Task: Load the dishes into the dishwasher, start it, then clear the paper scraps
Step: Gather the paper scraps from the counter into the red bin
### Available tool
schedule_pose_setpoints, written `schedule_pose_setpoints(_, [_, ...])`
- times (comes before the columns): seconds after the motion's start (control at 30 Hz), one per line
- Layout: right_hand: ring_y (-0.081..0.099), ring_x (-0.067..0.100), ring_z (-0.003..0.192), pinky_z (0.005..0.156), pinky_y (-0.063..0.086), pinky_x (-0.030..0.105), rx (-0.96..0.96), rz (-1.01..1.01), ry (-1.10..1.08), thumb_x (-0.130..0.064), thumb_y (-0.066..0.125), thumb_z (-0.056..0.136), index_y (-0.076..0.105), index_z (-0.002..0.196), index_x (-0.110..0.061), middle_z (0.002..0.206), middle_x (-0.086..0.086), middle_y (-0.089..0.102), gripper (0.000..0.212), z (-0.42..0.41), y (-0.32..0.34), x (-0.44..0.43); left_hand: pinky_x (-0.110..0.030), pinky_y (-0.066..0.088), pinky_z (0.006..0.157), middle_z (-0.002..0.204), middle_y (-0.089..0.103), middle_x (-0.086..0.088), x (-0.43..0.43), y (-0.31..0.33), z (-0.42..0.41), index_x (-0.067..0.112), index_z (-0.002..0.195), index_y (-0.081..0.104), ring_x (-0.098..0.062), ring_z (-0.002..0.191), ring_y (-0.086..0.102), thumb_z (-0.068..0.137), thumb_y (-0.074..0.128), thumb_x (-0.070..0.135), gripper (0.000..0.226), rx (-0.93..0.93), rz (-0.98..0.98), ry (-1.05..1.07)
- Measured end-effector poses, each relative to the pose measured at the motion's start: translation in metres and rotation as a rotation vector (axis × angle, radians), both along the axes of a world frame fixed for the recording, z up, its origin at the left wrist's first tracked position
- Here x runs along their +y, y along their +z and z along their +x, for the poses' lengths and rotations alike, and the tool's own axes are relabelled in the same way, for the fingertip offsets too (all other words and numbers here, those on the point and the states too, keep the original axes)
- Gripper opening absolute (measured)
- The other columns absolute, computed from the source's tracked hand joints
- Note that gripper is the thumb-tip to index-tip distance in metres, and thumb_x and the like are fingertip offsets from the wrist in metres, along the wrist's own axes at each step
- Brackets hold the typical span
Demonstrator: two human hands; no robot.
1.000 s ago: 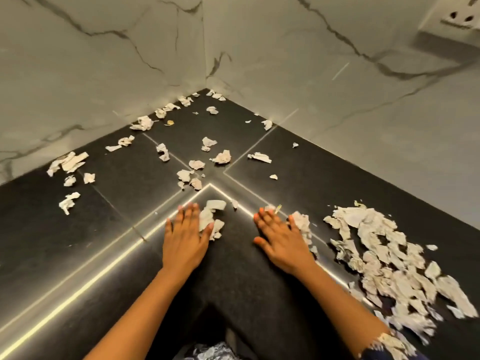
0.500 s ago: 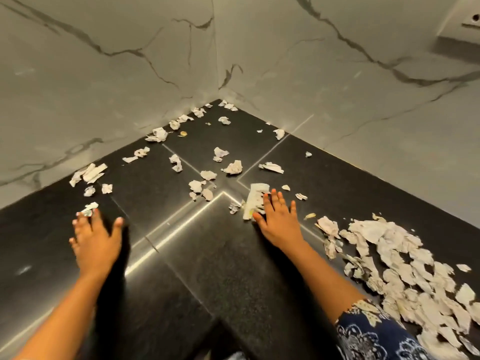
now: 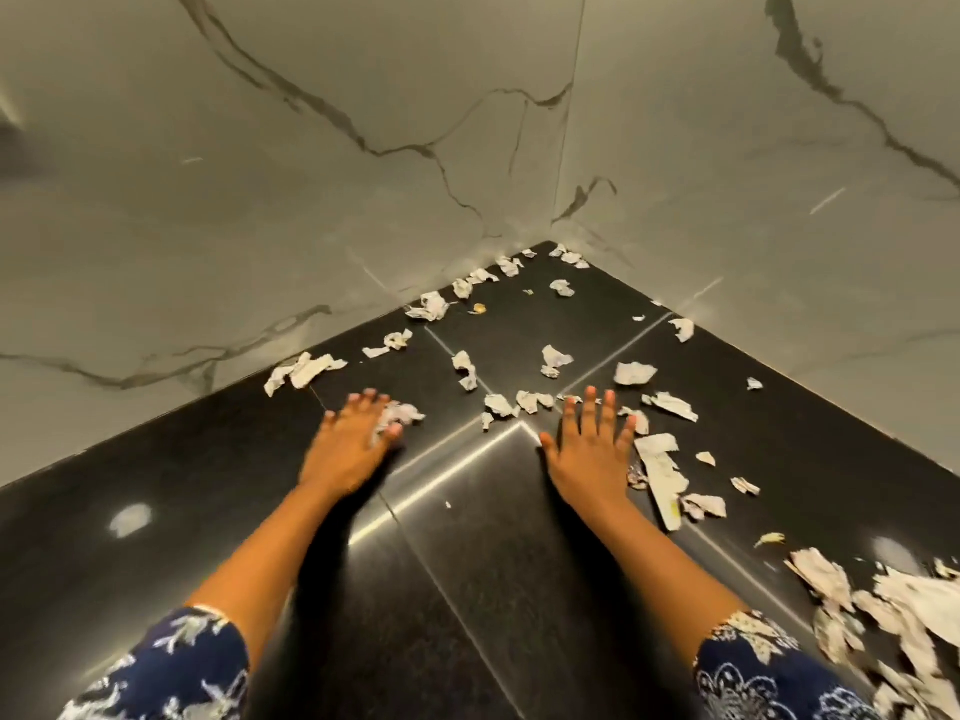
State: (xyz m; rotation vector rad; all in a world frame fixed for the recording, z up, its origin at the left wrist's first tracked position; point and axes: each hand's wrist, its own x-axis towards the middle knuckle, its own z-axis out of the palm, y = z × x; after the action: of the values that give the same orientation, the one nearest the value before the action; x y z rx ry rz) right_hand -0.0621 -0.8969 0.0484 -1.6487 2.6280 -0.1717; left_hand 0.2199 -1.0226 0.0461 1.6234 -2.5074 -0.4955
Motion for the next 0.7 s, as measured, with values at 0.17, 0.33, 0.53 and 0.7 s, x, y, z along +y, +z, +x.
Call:
schedule_pose_setpoints(0.17, [-0.014, 0.012, 0.143, 0.112, -0.011, 0.052, -0.023, -0.006, 0.54, -0.061, 0.0, 0.082, 0.013, 0.15, -0.03, 0.159, -0.005, 0.0, 0.075, 0.055, 0.004, -0.056, -0.047, 0.002, 0.116, 0.159, 0.009, 0.002, -0.006, -0.009, 0.016, 0.023, 0.15, 0.023, -0.015, 0.146, 0.002, 0.095, 0.037, 0.055, 0.065, 0.302, -0.146, 0.25])
schedule_pose_setpoints(0.33, [-0.004, 0.017, 0.146, 0.112, -0.006, 0.057, -0.109, 0.082, 0.213, -0.051, 0.021, 0.097, 0.011, 0.15, -0.028, 0.159, -0.008, 0.002, 0.059, 0.02, -0.002, -0.094, -0.053, 0.006, 0.117, 0.158, 0.012, -0.017, -0.06, -0.01, 0.049, 0.016, 0.15, 0.022, -0.032, 0.146, 0.008, 0.098, 0.03, 0.052, 0.064, 0.194, -0.093, 0.65])
schedule_pose_setpoints(0.53, [-0.011, 0.032, 0.144, 0.11, -0.009, 0.058, -0.036, -0.026, -0.014, -0.034, 0.032, 0.098, 0.014, 0.15, -0.013, 0.158, 0.014, 0.0, 0.059, 0.001, 0.011, -0.071, -0.044, 0.007, 0.117, 0.159, 0.013, 0.005, -0.075, -0.004, 0.017, 0.026, 0.151, 0.015, -0.015, 0.146, 0.008, 0.085, 0.009, 0.076, 0.083, -0.018, -0.025, -0.048])
schedule_pose_setpoints(0.7, [0.031, 0.018, 0.138, 0.107, 0.028, 0.053, -0.005, -0.36, 0.828, -0.037, 0.048, 0.086, 0.044, 0.134, -0.02, 0.144, 0.005, 0.045, 0.051, 0.085, -0.004, -0.022, -0.038, 0.002, 0.117, 0.154, 0.014, 0.014, -0.029, -0.006, 0.011, 0.029, 0.148, 0.023, -0.006, 0.144, 0.007, 0.089, 0.018, 0.063, 0.068, 0.385, -0.061, -0.059])
